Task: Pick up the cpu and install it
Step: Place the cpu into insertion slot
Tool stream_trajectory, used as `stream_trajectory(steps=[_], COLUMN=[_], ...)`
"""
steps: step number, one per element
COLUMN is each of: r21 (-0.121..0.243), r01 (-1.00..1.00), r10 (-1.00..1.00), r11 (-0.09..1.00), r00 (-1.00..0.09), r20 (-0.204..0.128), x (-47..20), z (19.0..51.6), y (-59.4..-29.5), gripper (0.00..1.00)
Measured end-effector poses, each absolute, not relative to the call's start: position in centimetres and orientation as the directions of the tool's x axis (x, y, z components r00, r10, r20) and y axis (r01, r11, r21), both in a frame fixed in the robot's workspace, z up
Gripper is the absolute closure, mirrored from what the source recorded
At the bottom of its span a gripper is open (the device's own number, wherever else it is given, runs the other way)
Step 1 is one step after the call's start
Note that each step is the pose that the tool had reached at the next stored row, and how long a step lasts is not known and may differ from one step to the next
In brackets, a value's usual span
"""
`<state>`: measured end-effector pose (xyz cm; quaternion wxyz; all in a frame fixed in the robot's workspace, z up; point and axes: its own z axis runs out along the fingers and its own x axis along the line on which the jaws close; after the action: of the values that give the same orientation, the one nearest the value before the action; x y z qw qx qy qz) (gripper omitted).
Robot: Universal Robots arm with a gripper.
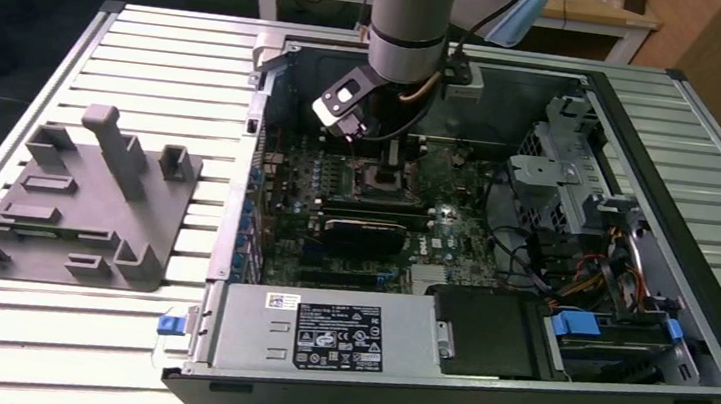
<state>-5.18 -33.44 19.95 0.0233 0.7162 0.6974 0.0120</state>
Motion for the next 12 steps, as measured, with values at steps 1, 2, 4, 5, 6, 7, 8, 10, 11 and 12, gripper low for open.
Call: stream_trajectory(steps=[1,2,4,5,6,7,8,10,11,12], r21=[0.05,0.05,0.05,0.05,0.05,0.05,0.05,0.05,0.05,0.05], r01=[0.998,0.998,0.998,0.998,0.998,0.998,0.998,0.998,0.998,0.998], r10=[1.0,1.0,1.0,1.0,1.0,1.0,1.0,1.0,1.0,1.0], r11=[-0.026,-0.026,-0.026,-0.026,-0.026,-0.026,-0.026,-0.026,-0.026,-0.026], r00=[0.027,0.027,0.027,0.027,0.027,0.027,0.027,0.027,0.027,0.027], r20=[-0.015,-0.015,-0.014,-0.014,-0.014,-0.014,-0.013,-0.012,-0.012,-0.012], x=[-5.18,-5.19,-5.19,-5.19,-5.19,-5.19,-5.19,-5.19,-5.18,-5.18], z=[19.91,19.9,19.88,19.85,19.82,19.78,19.74,19.7,19.69,19.69], y=[-33.44,-33.44,-33.44,-33.44,-33.44,-33.45,-33.45,-33.44,-33.44,-33.44], gripper=[0.89,0.89,0.89,0.89,0.89,0.89,0.89,0.89,0.89,0.89])
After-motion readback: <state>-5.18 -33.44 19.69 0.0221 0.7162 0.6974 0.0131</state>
